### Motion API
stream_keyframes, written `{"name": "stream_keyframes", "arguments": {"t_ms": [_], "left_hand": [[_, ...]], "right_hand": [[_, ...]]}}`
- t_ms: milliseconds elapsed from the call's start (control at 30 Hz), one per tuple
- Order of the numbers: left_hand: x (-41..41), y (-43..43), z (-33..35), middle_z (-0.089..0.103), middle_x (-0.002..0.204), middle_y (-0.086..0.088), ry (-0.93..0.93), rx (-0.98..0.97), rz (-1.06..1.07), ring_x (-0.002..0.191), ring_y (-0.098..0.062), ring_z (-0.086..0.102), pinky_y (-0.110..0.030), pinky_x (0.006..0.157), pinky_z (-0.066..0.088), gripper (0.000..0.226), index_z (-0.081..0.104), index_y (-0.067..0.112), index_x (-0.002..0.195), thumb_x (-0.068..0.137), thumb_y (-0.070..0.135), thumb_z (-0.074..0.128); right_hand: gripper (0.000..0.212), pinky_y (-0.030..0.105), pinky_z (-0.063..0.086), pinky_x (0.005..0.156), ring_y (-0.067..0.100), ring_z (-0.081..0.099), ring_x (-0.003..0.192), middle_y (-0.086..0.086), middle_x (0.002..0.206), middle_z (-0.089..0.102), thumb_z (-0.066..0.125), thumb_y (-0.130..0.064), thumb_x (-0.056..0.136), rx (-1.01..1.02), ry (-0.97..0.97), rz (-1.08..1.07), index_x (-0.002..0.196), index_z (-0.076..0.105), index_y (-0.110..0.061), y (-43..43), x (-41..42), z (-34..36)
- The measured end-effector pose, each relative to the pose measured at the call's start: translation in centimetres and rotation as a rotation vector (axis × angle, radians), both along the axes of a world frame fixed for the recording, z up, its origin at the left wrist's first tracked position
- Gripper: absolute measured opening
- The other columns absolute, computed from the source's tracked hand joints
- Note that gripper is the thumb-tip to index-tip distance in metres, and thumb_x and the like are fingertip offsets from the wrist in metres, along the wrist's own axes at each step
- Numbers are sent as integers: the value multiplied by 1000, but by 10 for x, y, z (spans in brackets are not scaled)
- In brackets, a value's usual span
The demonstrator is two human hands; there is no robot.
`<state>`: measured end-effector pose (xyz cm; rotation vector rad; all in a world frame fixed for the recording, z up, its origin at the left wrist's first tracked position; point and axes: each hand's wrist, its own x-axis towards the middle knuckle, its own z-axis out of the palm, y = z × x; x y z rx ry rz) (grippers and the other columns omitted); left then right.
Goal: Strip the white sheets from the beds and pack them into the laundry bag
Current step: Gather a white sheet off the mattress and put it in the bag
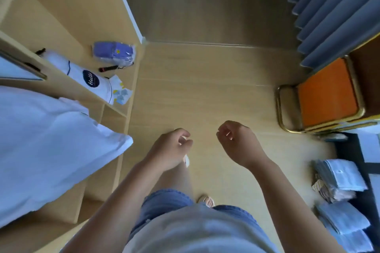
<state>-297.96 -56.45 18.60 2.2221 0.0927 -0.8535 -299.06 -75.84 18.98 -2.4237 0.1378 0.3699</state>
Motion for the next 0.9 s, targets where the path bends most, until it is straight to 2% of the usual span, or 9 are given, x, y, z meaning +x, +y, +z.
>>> {"name": "stream_keyframes", "arguments": {"t_ms": [67,200,333,433,533,667,767,900], "left_hand": [[54,10,-3,62,107,11,-15,11,32,101,-12,58,-28,87,46,25,61,23,116,95,32,53],[178,29,0,58,101,7,-43,35,30,92,-13,54,-23,77,39,30,59,18,121,95,30,54],[299,32,18,59,97,5,-59,50,33,87,-14,56,-22,73,40,30,60,16,119,94,31,57],[378,20,24,57,96,6,-42,54,13,87,-17,59,-23,70,42,29,60,16,119,94,30,56],[450,1,19,60,104,2,-47,9,41,84,-16,56,-21,61,40,27,61,15,118,94,27,56],[538,-32,-1,61,107,2,-24,40,25,89,-11,54,-21,74,38,27,61,17,117,94,29,56],[608,-60,-8,64,110,-3,9,79,54,90,-16,57,-23,78,41,28,61,17,118,94,30,58],[703,-87,2,64,114,-3,-3,84,140,101,-19,59,-26,85,44,33,59,16,124,94,30,57]], "right_hand": [[13,28,45,69,17,57,79,-5,86,59,56,-21,91,-4,-8,32,96,65,-13,4,60,-2],[16,25,37,66,15,54,81,-2,91,62,54,-21,91,-46,-22,87,99,65,-12,15,186,2],[16,24,35,66,13,53,81,-4,91,60,54,-22,92,-47,-16,103,101,64,-14,20,294,20],[14,25,39,68,14,54,82,-5,90,60,54,-20,92,2,32,68,99,64,-13,9,361,25],[12,27,44,71,16,57,84,-3,92,63,54,-20,90,16,95,22,95,64,-15,-14,430,21],[16,24,38,70,12,55,85,-4,97,64,51,-20,92,-26,112,78,100,63,-14,-53,532,6],[19,23,37,73,10,52,86,-5,97,61,50,-20,93,-41,147,136,104,63,-13,-83,617,3],[16,24,36,75,12,53,89,-8,92,56,50,-23,93,-67,180,167,102,61,-16,-111,726,6]]}}
